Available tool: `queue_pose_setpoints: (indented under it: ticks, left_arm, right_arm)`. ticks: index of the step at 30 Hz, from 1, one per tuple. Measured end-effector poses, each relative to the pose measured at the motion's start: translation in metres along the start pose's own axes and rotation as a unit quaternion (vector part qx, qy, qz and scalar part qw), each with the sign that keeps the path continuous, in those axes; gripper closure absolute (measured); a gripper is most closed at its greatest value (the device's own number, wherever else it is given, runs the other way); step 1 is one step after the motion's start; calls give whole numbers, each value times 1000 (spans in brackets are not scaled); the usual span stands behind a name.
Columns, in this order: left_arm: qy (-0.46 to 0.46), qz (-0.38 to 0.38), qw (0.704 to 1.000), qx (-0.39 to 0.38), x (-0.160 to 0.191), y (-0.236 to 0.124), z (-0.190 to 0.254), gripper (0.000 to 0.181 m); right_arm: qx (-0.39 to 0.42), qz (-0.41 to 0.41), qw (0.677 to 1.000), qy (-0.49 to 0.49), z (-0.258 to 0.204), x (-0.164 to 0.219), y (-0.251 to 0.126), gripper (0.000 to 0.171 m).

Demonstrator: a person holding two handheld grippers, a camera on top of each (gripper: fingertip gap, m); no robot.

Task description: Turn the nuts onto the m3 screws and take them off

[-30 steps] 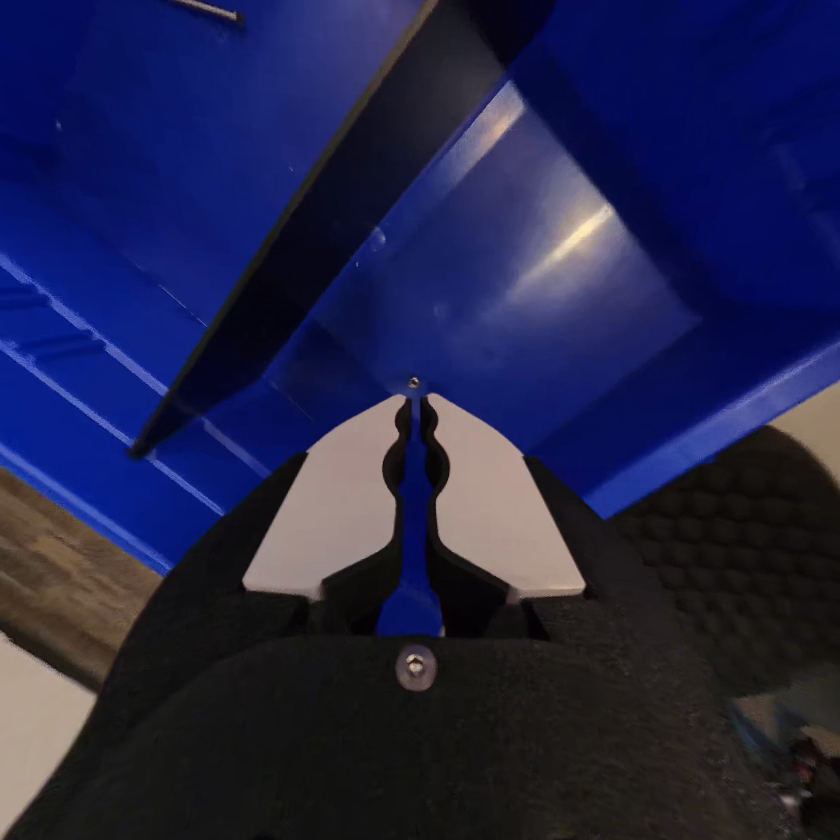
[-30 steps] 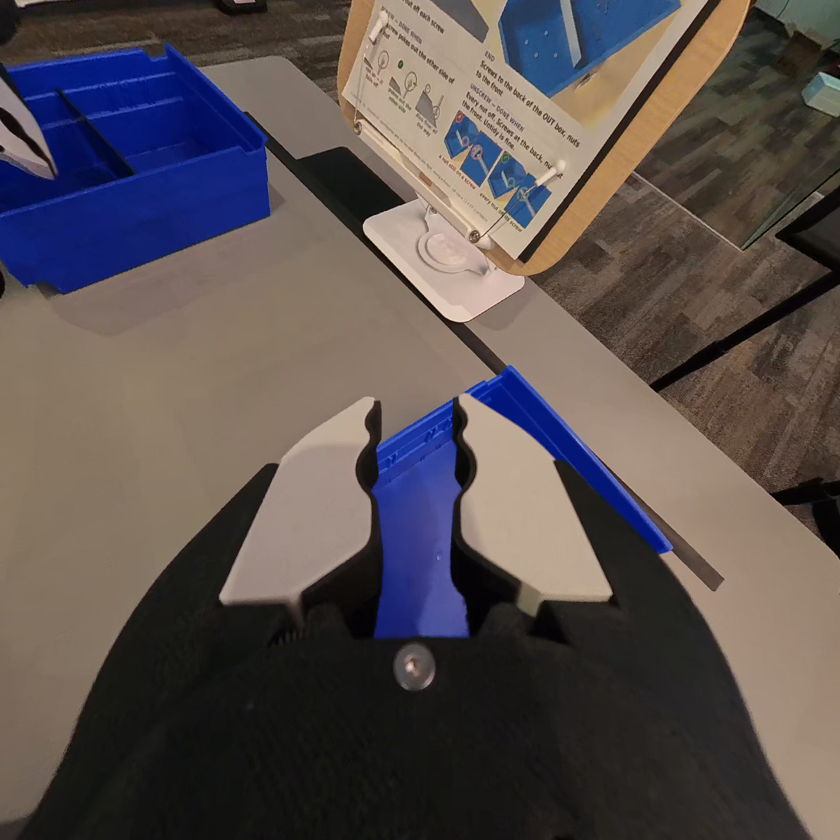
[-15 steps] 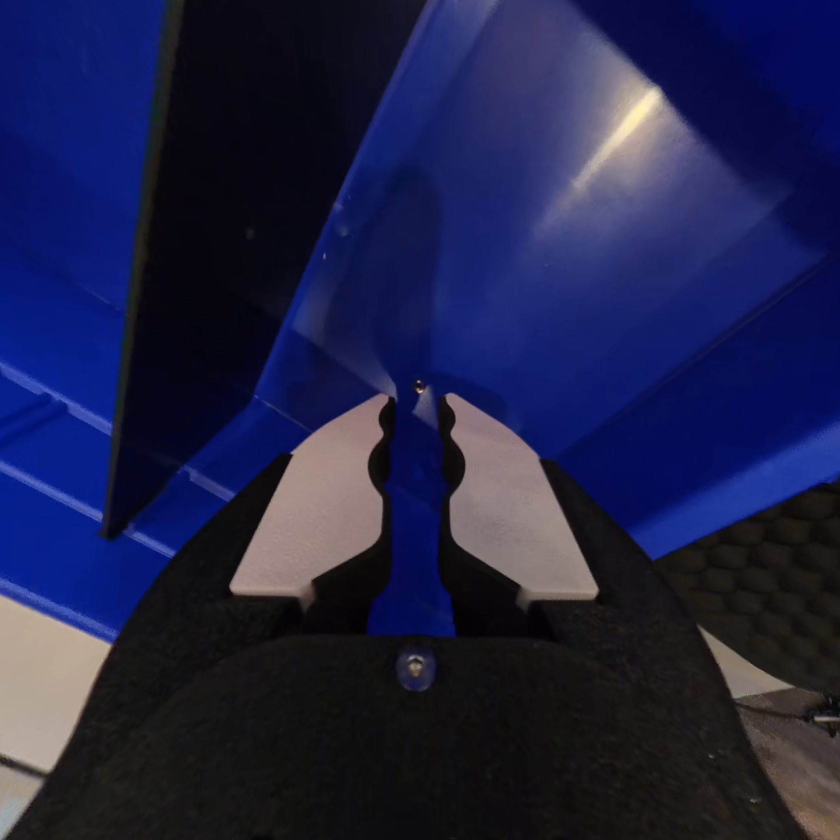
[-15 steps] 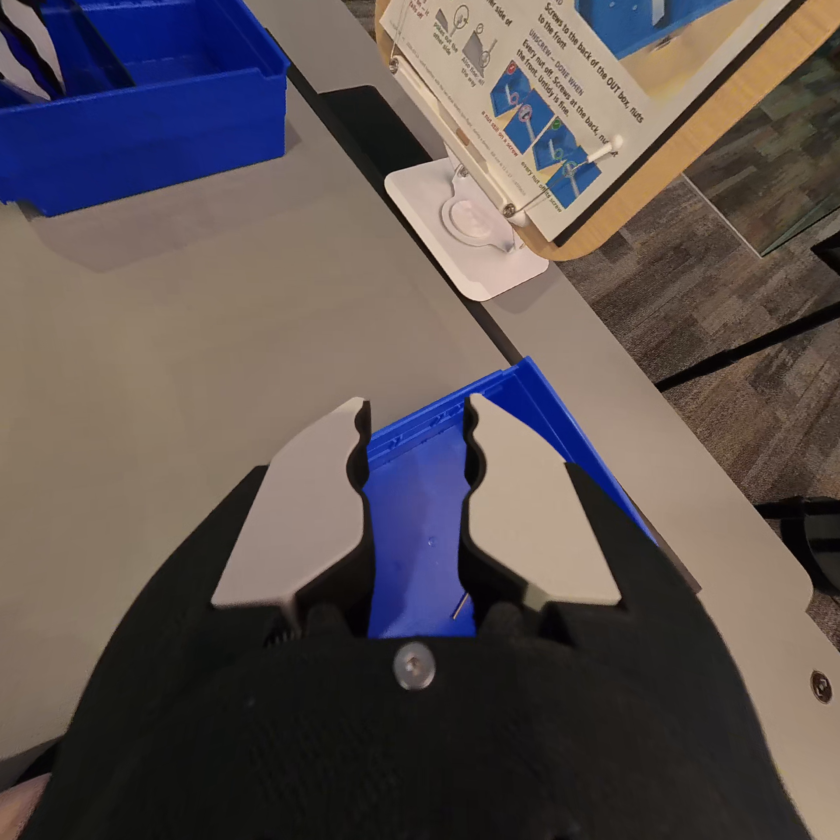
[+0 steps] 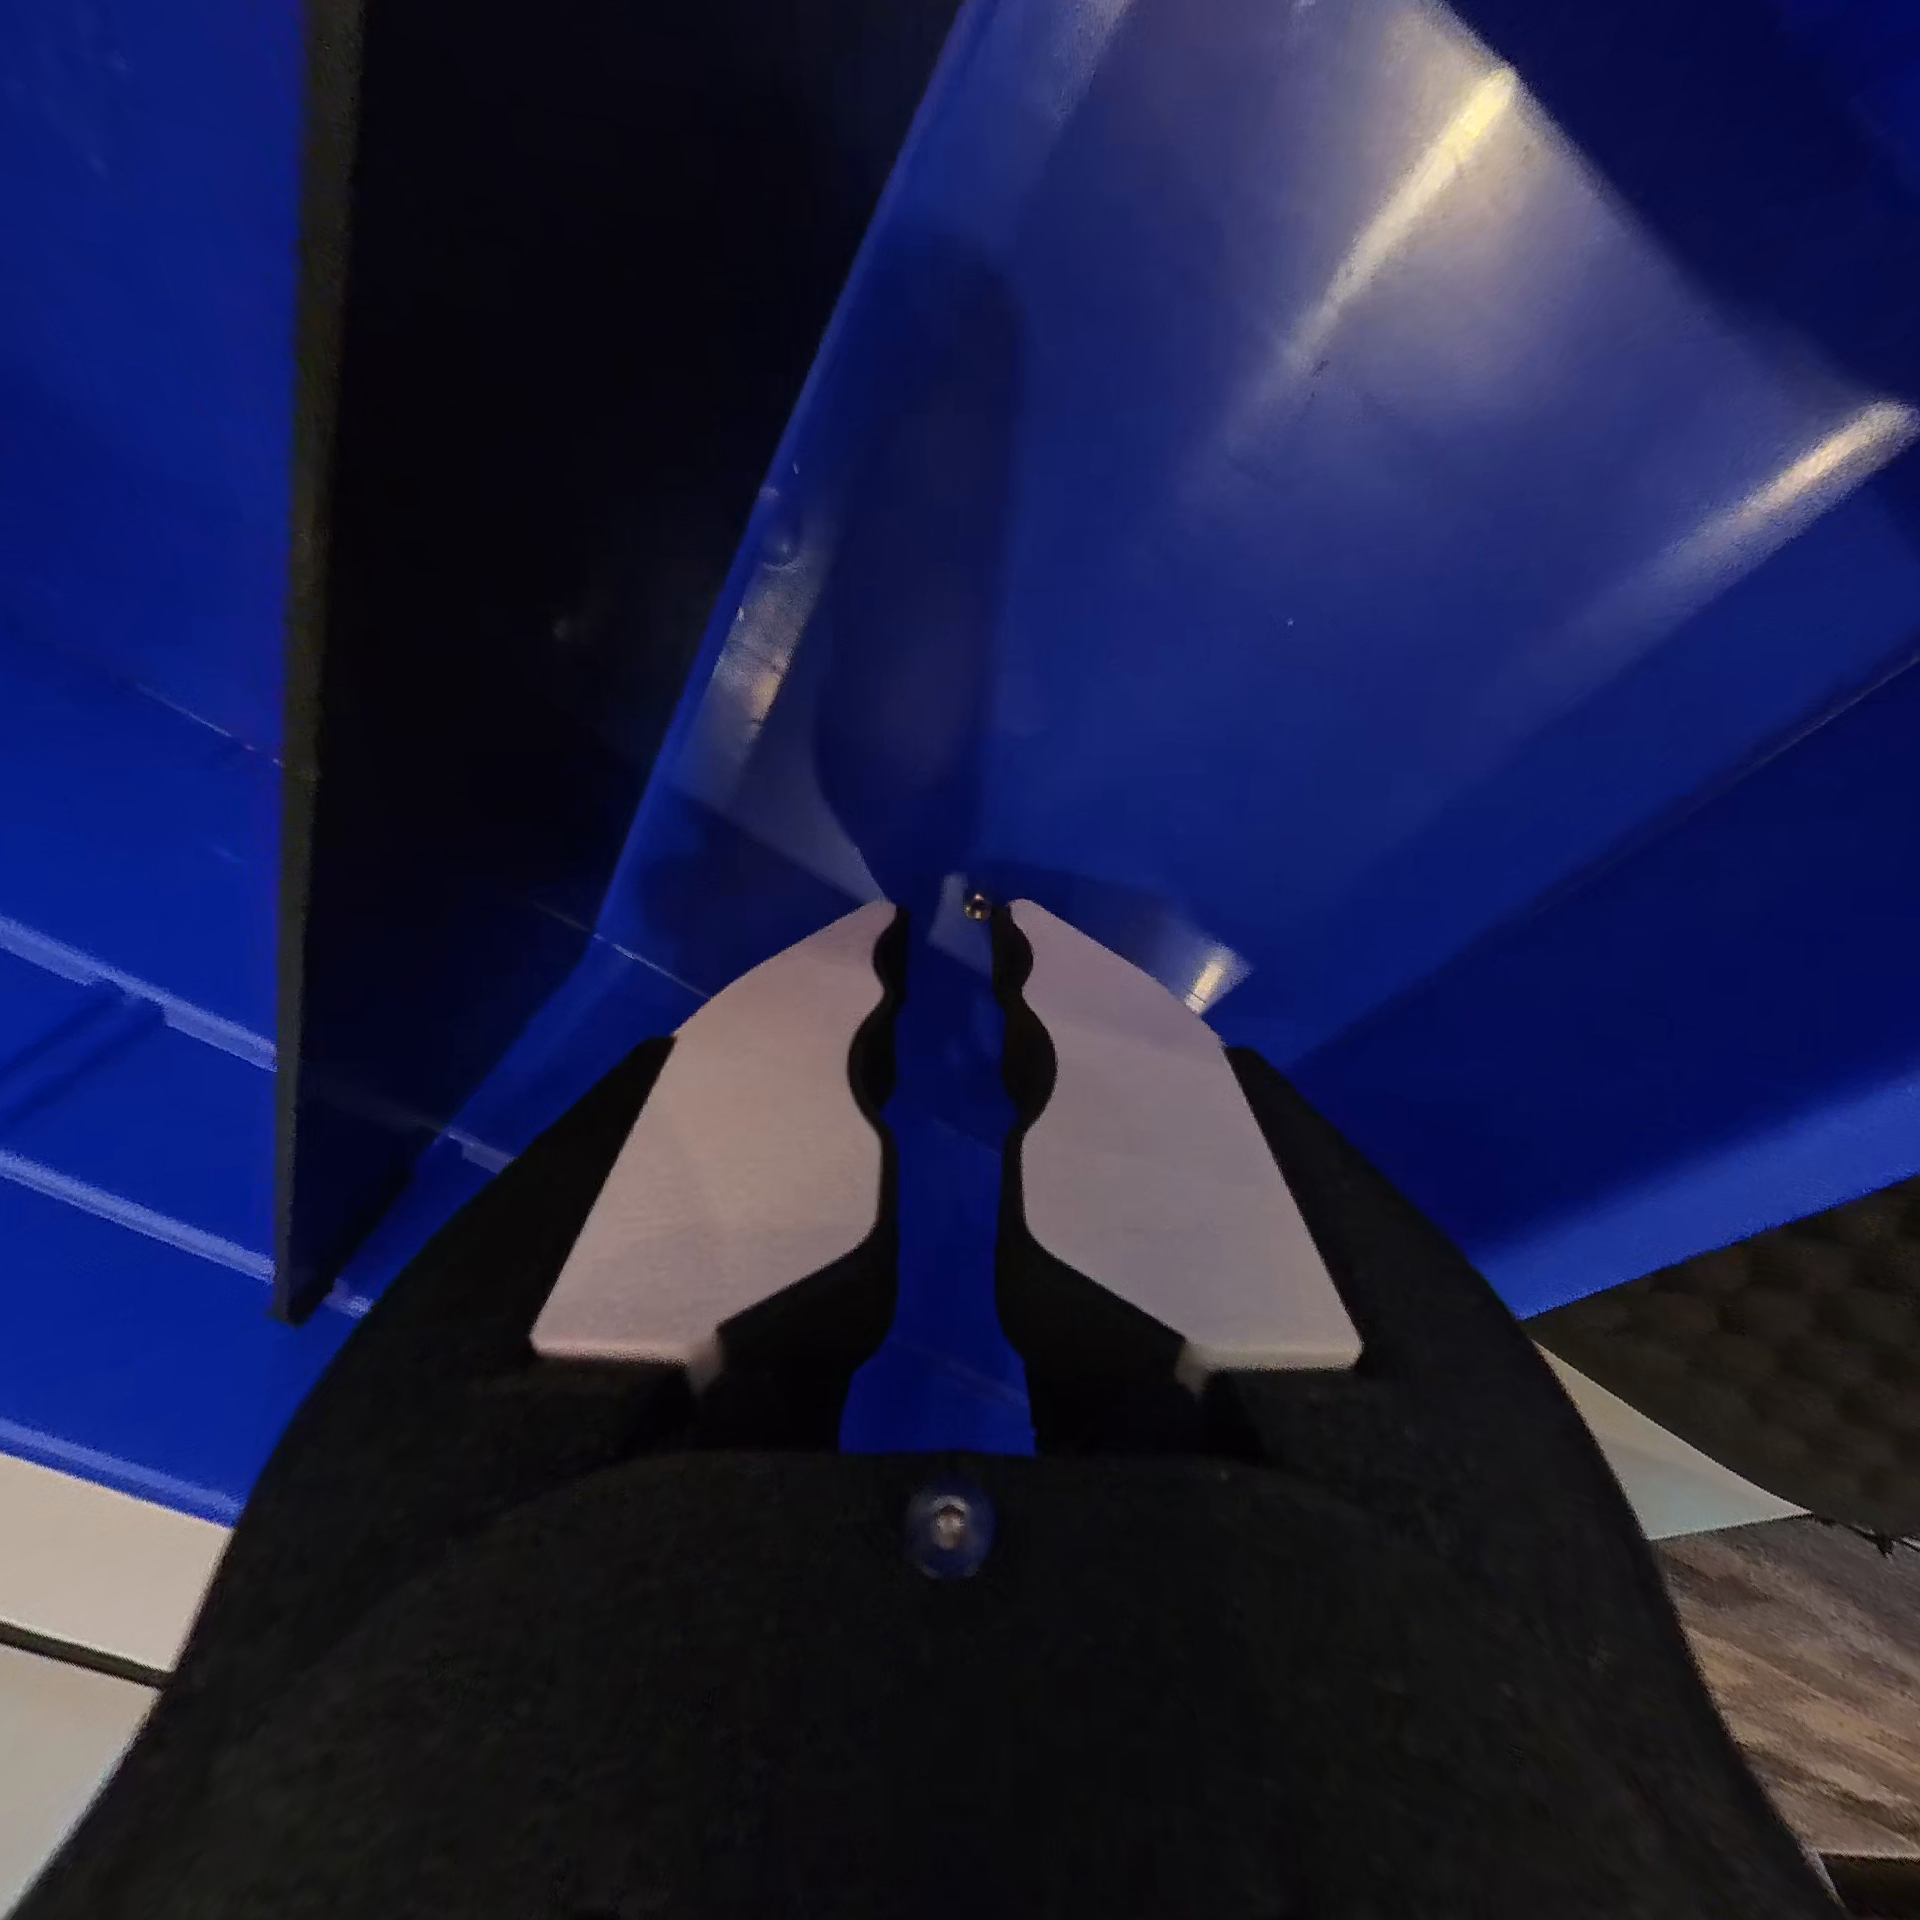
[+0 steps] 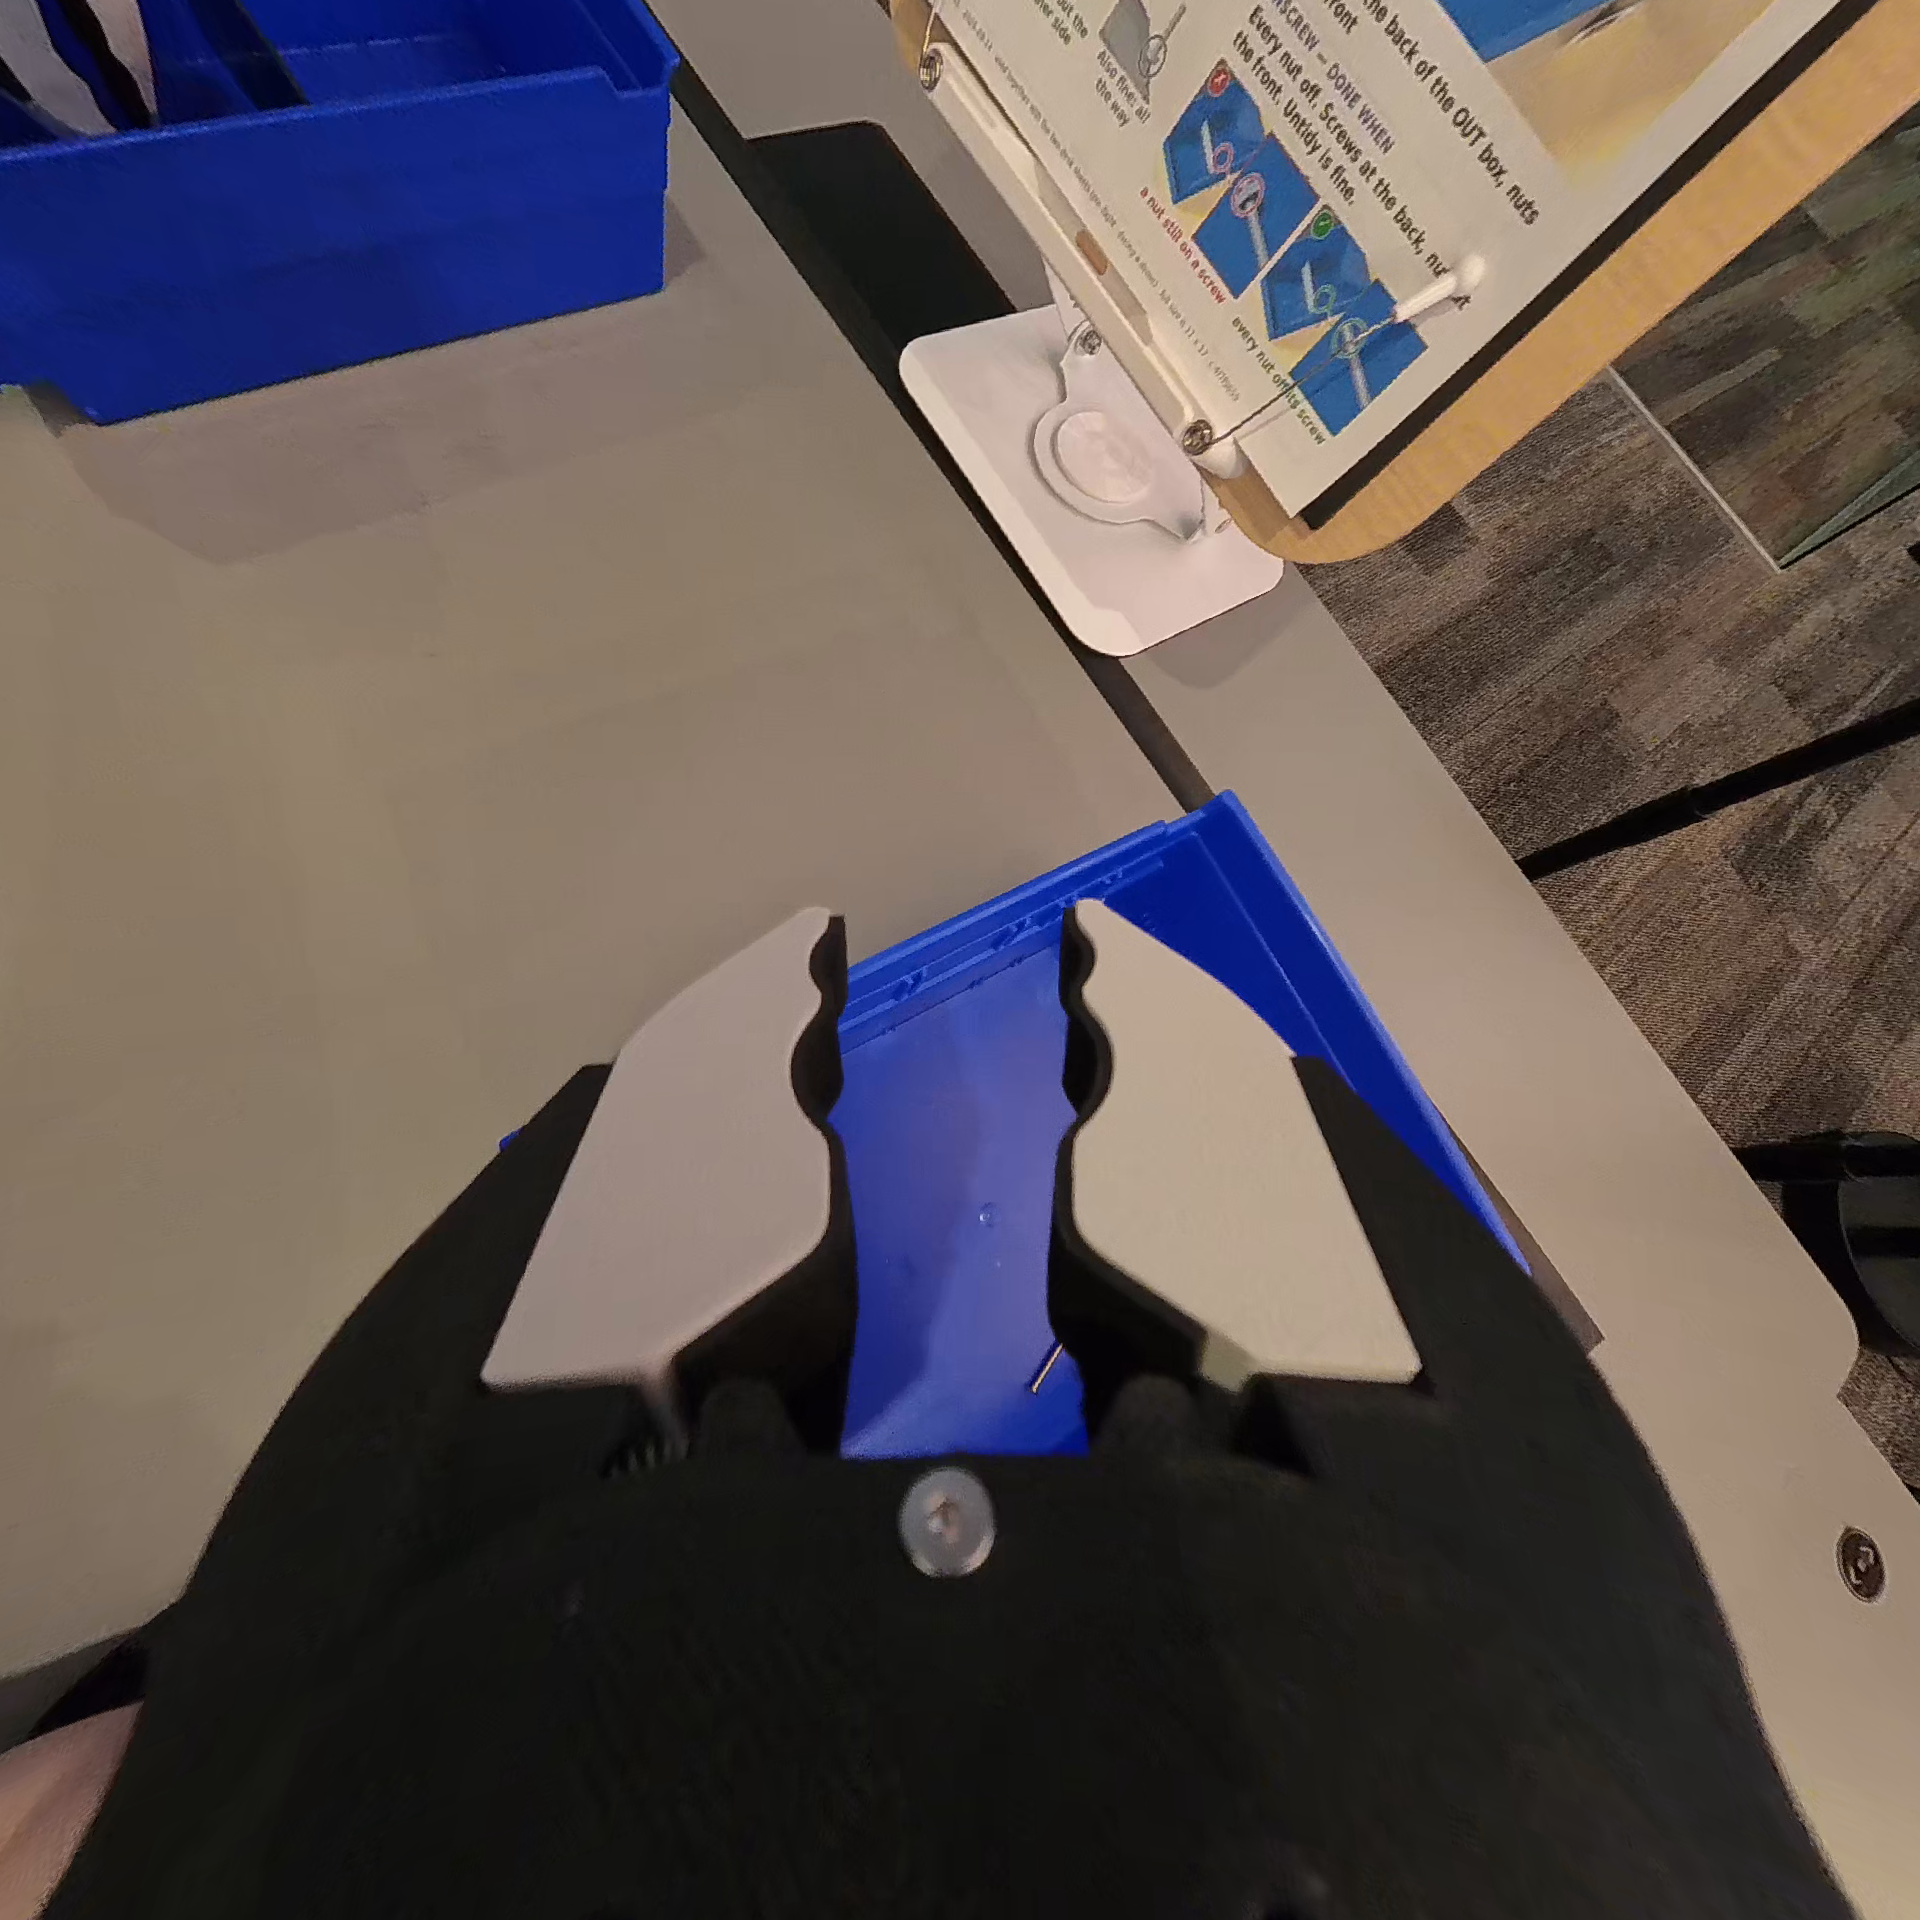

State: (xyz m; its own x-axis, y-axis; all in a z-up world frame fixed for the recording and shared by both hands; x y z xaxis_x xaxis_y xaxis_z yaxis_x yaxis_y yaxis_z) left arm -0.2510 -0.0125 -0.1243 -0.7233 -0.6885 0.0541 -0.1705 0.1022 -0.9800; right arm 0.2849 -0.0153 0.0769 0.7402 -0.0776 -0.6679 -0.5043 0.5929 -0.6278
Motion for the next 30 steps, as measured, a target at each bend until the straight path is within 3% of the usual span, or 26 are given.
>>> queue_pose_setpoints:
  ticks: [8,20,30]
  left_arm:
    - [1,-6,999,40,1,1,3,175]
    - [-4,-12,998,55,1,2,3,176]
    - [22,62,995,80,-11,-25,20,176]
  right_arm:
    - [-11,-12,1000,-11,-5,1,4,131]
    - [-26,-35,999,-29,-11,3,12,131]
    - [-32,-45,998,-38,-14,4,16,131]
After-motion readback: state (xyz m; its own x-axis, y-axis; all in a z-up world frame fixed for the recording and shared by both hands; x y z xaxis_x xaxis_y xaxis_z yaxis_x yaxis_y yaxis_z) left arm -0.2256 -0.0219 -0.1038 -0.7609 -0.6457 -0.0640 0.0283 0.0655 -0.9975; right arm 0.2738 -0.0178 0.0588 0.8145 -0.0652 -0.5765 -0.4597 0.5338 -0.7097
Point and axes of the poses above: each gripper's, where its closed fingertips meet, y out along the fingers, x out of its underside, z = x × y across the jaws, the point moved 3 cm from there along -y, back along the fingers, and after that the axes turned 12 degrees about -y, right-handed, at the moved point
